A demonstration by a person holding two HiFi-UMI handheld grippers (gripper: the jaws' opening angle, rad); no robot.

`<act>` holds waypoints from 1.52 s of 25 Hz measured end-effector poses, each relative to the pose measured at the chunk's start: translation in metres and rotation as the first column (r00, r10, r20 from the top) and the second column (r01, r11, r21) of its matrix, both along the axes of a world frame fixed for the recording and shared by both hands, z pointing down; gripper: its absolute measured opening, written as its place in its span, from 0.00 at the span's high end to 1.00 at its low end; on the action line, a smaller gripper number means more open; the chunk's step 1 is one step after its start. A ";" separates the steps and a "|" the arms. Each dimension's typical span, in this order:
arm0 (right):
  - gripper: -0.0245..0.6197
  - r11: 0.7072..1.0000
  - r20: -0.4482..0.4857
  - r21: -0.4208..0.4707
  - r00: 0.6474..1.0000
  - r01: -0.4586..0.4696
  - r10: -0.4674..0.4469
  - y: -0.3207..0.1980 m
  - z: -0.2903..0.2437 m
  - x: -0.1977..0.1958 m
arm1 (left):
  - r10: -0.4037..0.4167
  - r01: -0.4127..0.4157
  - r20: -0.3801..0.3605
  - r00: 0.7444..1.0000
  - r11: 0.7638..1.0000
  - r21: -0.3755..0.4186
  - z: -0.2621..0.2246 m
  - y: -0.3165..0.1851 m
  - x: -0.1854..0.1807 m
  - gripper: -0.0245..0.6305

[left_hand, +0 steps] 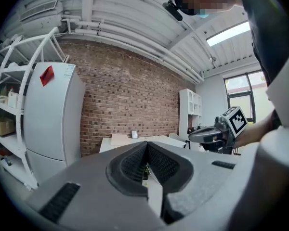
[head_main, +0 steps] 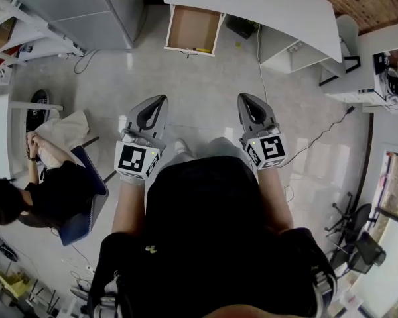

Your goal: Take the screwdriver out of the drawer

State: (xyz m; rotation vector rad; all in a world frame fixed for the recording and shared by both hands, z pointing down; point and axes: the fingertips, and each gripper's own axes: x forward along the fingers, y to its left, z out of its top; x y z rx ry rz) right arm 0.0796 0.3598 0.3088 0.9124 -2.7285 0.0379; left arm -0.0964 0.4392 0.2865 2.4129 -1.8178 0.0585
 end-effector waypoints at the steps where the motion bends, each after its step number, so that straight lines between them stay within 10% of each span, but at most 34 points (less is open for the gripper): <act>1: 0.94 1.000 -0.005 -0.004 1.000 -0.008 0.008 -0.003 0.002 0.000 | 0.008 -0.008 -0.017 1.000 1.000 -0.005 0.002 -0.001 -0.004 0.96; 38: 0.94 0.984 0.026 -0.176 0.999 0.028 -0.024 -0.314 0.061 0.006 | 0.134 -0.081 0.163 0.978 0.951 -0.299 0.083 -0.328 0.018 0.96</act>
